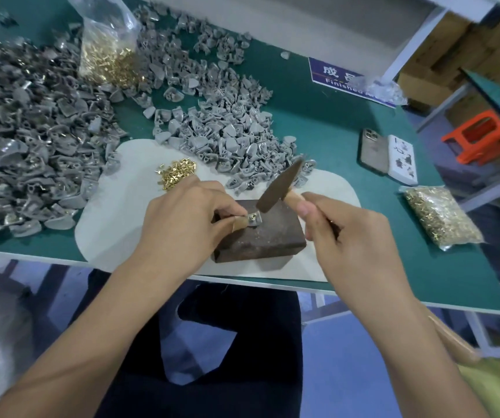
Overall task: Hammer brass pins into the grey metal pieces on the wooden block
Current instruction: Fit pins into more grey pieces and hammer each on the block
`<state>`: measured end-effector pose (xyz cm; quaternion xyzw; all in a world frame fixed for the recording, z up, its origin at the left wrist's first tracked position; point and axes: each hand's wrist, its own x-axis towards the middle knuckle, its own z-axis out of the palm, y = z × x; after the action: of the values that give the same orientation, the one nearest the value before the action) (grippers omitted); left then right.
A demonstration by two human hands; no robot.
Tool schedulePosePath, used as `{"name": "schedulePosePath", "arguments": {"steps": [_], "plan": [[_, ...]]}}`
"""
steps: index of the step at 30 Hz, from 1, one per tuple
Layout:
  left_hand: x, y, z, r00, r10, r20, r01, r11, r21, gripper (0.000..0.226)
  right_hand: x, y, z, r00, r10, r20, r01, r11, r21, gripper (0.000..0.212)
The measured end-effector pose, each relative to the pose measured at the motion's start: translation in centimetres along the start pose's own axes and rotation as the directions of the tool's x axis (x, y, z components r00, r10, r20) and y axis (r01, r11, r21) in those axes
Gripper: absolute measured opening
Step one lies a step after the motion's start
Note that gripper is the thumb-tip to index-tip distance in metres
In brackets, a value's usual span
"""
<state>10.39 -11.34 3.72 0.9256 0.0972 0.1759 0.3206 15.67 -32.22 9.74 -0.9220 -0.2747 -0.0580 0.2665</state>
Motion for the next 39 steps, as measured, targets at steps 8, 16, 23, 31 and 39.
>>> {"name": "schedulePosePath", "arguments": {"steps": [8,16,23,31,39], "plan": [[-0.2,0.2,0.1,1.000,-0.011,-0.014,0.011,1.000,0.015,0.008,-0.8,-1.0,1.3,0.995,0.069,0.069,-0.065,0.996,-0.063,0.034],[-0.1,0.1,0.1,1.000,-0.007,-0.027,0.008,1.000,0.012,0.008,-0.7,-0.8,0.9,0.987,0.027,-0.158,-0.019,0.998,0.052,0.033],[-0.4,0.4,0.0,0.999,-0.005,-0.039,0.007,0.999,0.052,0.009,-0.3,-0.1,1.6,1.000,0.005,0.030,-0.005,1.000,-0.006,0.035],[-0.6,0.6,-0.1,0.999,0.024,-0.046,-0.020,0.996,0.083,0.005,-0.5,-0.3,0.9,0.998,0.060,-0.015,-0.061,0.997,-0.057,0.027],[-0.5,0.3,-0.1,0.998,0.047,-0.034,-0.044,0.994,0.103,0.006,-1.5,-0.4,1.6,1.000,0.011,0.015,-0.011,1.000,0.015,0.035]]}}
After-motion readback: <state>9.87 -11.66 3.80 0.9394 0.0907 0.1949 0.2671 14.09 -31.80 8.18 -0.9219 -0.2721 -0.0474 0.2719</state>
